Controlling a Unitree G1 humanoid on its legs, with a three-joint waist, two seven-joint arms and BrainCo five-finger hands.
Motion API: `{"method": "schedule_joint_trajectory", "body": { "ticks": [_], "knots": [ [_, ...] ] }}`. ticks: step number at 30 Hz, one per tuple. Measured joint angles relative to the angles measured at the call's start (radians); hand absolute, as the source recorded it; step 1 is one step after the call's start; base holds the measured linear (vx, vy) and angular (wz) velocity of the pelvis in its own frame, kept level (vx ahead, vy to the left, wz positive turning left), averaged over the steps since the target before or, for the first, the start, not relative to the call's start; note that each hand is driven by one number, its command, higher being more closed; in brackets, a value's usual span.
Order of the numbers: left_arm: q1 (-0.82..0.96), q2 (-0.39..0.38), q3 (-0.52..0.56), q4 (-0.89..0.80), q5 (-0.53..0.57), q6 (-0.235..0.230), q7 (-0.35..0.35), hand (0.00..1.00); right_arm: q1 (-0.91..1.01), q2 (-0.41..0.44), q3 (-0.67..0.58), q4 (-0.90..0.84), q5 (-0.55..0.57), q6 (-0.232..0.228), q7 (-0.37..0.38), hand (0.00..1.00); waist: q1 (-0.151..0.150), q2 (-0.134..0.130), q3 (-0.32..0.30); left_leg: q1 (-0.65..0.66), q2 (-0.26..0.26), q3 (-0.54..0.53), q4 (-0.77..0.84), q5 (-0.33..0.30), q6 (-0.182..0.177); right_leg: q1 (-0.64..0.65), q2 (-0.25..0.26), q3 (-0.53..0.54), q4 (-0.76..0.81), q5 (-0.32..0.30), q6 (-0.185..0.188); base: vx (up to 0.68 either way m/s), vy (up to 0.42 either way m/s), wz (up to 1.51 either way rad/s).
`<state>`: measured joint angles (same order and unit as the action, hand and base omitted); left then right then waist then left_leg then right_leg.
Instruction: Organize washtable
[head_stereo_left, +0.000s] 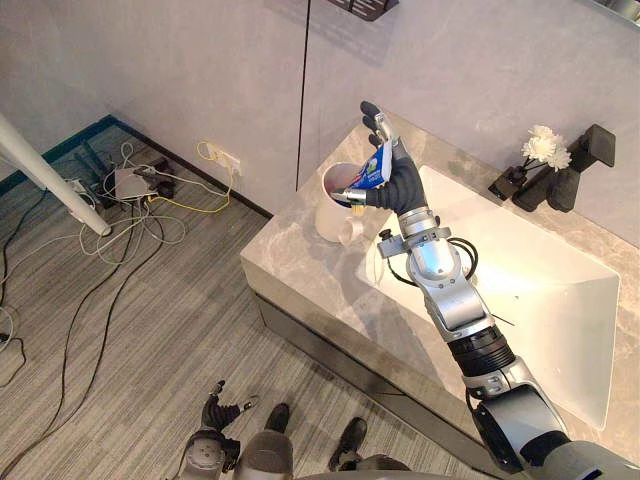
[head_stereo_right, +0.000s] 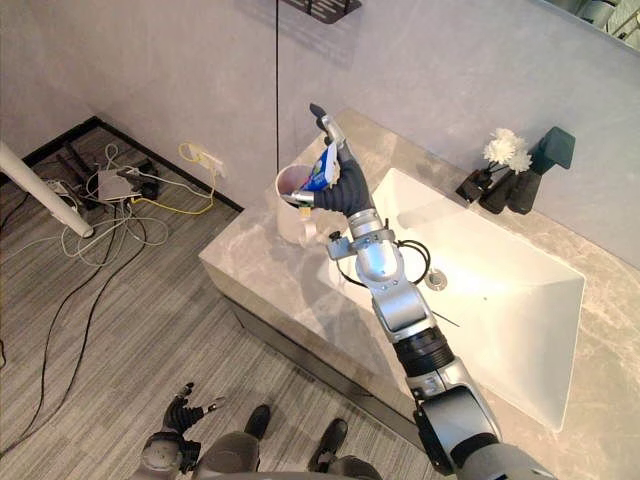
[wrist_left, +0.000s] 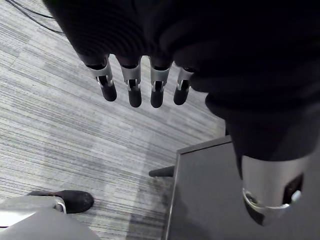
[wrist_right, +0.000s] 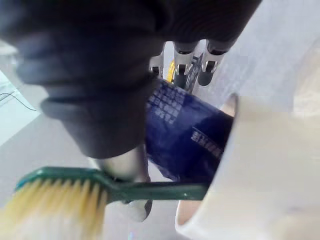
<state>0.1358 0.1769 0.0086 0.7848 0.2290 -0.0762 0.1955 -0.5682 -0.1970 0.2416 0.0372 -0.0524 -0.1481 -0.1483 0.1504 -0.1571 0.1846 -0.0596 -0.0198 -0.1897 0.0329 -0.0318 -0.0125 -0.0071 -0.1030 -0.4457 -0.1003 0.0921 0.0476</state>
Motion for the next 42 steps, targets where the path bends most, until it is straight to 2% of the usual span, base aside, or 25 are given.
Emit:
{"method": "schedule_joint_trajectory", "body": {
  "ticks": [10, 27, 31, 36, 37, 39, 42],
  "knots": [
    [0.002, -0.009, -0.016, 0.011, 0.008, 0.000, -0.006, 0.00, 0.039, -0.009, -0.020, -0.025, 0.000, -0.001, 0.001, 0.00, -0.009, 0.027, -0.039, 0.001, 0.002, 0.012, -0.001, -0.001, 0.000, -0.006, 0.001, 0.013, 0.000, 0.001, -0.002, 0.01, 0.018, -0.04],
    [0.003, -0.007, -0.016, 0.011, 0.009, 0.000, -0.020, 0.00, 0.039, -0.009, -0.041, -0.028, 0.000, -0.001, 0.003, 0.00, -0.022, 0.025, -0.041, 0.002, 0.003, 0.024, -0.002, -0.001, 0.000, -0.011, 0.002, 0.028, 0.000, 0.005, -0.005, 0.00, 0.009, -0.02],
    [0.004, -0.006, -0.016, 0.011, 0.010, 0.000, -0.021, 0.00, 0.047, -0.013, -0.045, -0.078, -0.012, -0.003, 0.005, 0.00, -0.026, 0.025, -0.042, 0.003, 0.003, 0.025, -0.002, -0.001, 0.000, -0.011, 0.002, 0.029, 0.000, 0.005, -0.005, 0.00, 0.000, 0.00],
    [0.003, -0.003, -0.015, 0.011, 0.019, 0.000, -0.021, 0.00, 0.065, -0.083, -0.051, -0.161, -0.035, -0.010, 0.027, 0.00, -0.029, 0.014, -0.051, 0.004, 0.004, 0.027, -0.003, -0.001, 0.000, -0.011, 0.002, 0.032, 0.000, 0.005, -0.005, 0.00, 0.009, -0.02],
    [0.003, 0.003, -0.014, 0.032, 0.019, -0.001, -0.021, 0.00, 0.091, -0.134, -0.111, -0.245, -0.027, -0.047, 0.049, 0.00, -0.034, 0.004, -0.070, 0.008, 0.004, 0.038, -0.010, -0.001, 0.001, -0.015, 0.002, 0.041, 0.000, 0.006, -0.004, 0.03, 0.048, -0.17],
    [0.005, 0.003, -0.014, 0.034, 0.019, -0.001, -0.022, 0.00, 0.096, -0.136, -0.120, -0.256, -0.026, -0.063, 0.061, 0.00, -0.035, 0.003, -0.076, 0.018, 0.005, 0.050, -0.017, 0.000, 0.001, -0.015, 0.002, 0.052, 0.000, 0.006, -0.004, 0.03, 0.035, -0.19],
    [0.005, 0.004, -0.009, 0.042, 0.019, -0.001, -0.023, 0.00, 0.096, -0.149, -0.132, -0.264, -0.026, -0.069, 0.066, 0.00, -0.057, 0.001, -0.077, 0.021, 0.005, 0.054, -0.019, -0.001, 0.001, -0.015, 0.002, 0.057, 0.000, 0.007, -0.003, 0.01, 0.013, -0.04]
  ]
}}
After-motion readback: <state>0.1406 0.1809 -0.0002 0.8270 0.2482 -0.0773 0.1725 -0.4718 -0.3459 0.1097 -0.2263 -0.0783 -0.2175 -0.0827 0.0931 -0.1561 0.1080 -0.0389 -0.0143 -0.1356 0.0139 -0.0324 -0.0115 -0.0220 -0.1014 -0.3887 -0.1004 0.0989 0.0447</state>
